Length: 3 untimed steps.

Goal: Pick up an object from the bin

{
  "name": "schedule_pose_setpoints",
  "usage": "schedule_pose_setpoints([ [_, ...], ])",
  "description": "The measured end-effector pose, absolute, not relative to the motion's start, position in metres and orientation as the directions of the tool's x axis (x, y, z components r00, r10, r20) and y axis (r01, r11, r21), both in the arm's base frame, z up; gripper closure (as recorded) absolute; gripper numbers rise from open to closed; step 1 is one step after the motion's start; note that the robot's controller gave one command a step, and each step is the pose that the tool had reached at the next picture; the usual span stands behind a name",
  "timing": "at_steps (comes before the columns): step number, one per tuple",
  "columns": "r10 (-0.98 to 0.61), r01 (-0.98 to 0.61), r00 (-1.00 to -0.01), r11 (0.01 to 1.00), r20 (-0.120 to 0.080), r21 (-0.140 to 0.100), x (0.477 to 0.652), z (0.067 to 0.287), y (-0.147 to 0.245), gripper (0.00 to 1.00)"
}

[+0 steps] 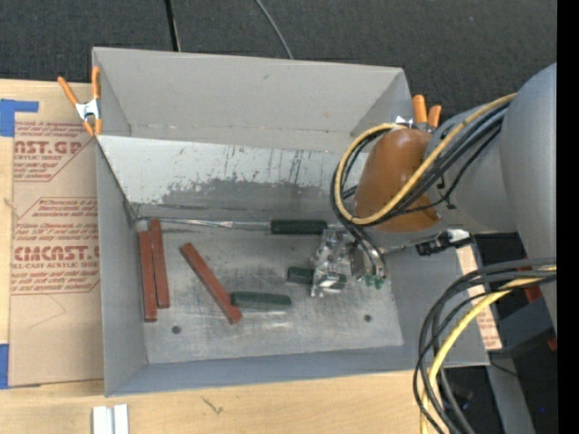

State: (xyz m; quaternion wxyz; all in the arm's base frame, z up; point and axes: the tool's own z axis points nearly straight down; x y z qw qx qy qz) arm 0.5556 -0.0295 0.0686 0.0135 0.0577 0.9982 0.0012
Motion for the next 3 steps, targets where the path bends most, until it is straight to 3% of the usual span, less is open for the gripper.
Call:
schedule_pose_setpoints([
  [3, 0.114, 0.114, -0.993, 0.993, -0.004, 0.001, 0.552, 0.103, -0.029, 1.00],
])
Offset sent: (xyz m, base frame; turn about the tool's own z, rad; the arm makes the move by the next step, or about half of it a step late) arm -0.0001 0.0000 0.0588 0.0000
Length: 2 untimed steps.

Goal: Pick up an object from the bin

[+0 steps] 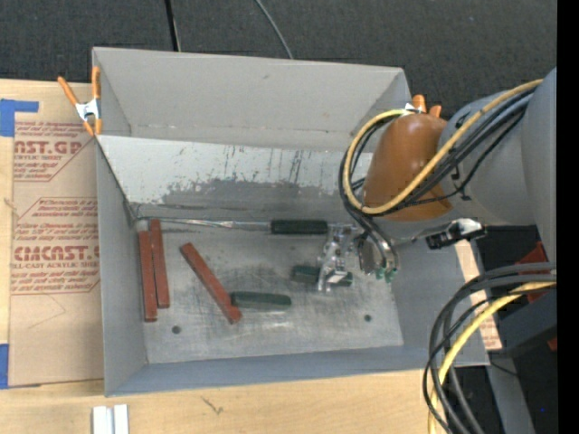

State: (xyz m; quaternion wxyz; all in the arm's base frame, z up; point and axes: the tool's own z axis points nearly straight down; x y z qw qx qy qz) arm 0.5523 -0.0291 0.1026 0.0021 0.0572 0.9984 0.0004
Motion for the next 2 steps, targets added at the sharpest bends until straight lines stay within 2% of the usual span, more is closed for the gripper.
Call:
schedule_pose_setpoints([
  [2, 0.114, 0.114, -0.993, 0.993, 0.003, 0.001, 0.551, 0.127, -0.029, 1.00],
])
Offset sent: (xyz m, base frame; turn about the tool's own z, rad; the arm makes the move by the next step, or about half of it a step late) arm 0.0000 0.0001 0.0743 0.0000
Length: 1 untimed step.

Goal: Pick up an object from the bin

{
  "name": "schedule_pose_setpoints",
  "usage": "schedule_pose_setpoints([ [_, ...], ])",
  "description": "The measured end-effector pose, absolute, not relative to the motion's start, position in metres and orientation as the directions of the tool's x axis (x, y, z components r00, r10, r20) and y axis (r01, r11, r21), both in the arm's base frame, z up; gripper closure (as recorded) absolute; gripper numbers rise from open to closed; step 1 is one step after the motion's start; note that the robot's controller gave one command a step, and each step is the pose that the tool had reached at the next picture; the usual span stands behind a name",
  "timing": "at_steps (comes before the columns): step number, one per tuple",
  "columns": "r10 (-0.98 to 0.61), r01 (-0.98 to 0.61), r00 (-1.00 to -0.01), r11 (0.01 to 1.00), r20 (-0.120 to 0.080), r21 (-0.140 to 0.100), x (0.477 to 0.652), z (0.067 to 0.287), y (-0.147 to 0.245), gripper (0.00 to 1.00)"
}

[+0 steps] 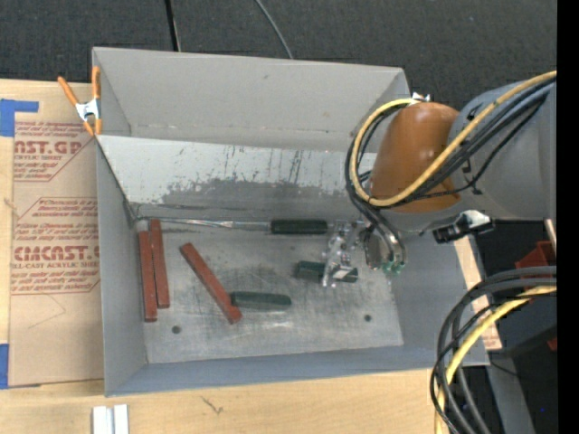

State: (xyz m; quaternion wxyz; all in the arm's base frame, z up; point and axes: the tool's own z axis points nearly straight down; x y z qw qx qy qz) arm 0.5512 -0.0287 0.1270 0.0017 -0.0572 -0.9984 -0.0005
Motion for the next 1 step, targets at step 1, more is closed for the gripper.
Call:
schedule_pose_setpoints([
  [1, 0.114, 0.114, -0.993, 0.993, 0.000, 0.001, 0.5520, 0.1449, -0.0286, 1.00],
])
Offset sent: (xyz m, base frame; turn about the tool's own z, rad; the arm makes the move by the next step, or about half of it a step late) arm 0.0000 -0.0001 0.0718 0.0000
